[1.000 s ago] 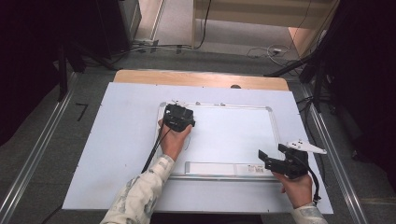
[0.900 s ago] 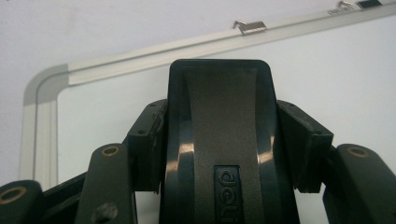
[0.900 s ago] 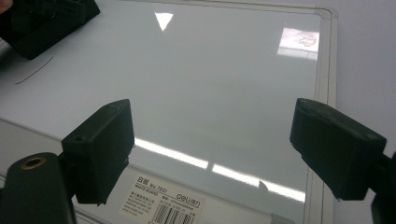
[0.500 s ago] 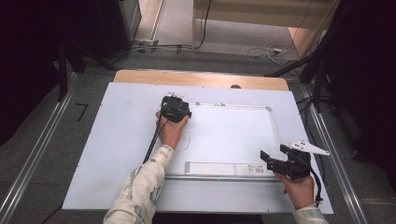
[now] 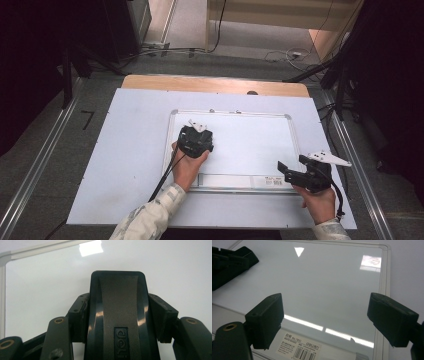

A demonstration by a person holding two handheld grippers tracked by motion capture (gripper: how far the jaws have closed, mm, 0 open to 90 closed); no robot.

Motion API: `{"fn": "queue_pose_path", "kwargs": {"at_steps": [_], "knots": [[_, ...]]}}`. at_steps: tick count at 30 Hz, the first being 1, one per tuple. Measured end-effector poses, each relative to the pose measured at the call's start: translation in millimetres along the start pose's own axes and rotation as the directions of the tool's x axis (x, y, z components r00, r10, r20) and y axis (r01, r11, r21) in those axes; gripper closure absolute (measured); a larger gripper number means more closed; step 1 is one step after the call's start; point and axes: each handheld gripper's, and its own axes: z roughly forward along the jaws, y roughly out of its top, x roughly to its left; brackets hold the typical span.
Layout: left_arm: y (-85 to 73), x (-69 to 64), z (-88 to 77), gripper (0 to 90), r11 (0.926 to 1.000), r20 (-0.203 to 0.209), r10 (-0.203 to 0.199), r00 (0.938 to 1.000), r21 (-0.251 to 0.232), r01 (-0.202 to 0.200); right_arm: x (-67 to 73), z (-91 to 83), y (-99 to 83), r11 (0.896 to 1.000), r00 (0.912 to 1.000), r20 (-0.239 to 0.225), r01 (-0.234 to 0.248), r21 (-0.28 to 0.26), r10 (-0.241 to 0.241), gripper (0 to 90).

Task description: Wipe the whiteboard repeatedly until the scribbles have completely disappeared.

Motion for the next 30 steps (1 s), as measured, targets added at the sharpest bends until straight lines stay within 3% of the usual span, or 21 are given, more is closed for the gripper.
{"fn": "queue_pose_path", "kwargs": {"at_steps": [5,10,14,16,17,22,26,30], "knots": [[-9.8,-8.7,-8.2,42.1,0.9996,0.005,0.026,0.9997,-0.007,-0.026,1.0,1.2,0.0,1.000,1.0000,0.004,0.003,0.002,-0.003,12.5],[-4.6,-2.4,-4.2,42.0,0.9998,0.023,0.018,0.9996,0.004,-0.018,1.9,0.9,0.1,1.000,1.0000,0.003,0.004,0.001,-0.004,12.5],[6.0,16.9,5.7,42.0,0.9998,-0.006,-0.018,0.9998,0.005,0.018,0.1,-0.4,-0.5,1.000,1.0000,0.002,-0.001,-0.002,0.001,12.5],[16.2,36.8,15.4,42.0,0.9985,-0.036,-0.056,0.9978,0.001,0.056,-0.9,-0.8,-0.8,1.000,1.0000,0.004,-0.005,-0.001,0.005,12.5],[16.2,36.8,15.4,42.0,0.9985,-0.036,-0.056,0.9978,0.001,0.056,-0.9,-0.8,-0.8,1.000,1.0000,0.004,-0.005,-0.001,0.005,12.5],[35.9,62.6,33.7,42.0,0.9947,-0.079,-0.103,0.9916,0.001,0.103,-1.2,-0.4,-0.5,1.000,1.0000,0.002,-0.004,-0.002,0.004,12.5],[48.3,66.9,44.8,41.9,0.9929,-0.100,-0.116,0.9881,0.012,0.118,-0.8,1.2,0.0,1.000,1.0000,-0.001,0.000,0.002,0.000,12.5],[47.9,62.4,45.7,42.0,0.9939,-0.105,-0.110,0.9884,0.003,0.111,-1.2,2.0,0.3,1.000,1.0000,-0.003,0.000,0.002,0.000,12.5]]}}
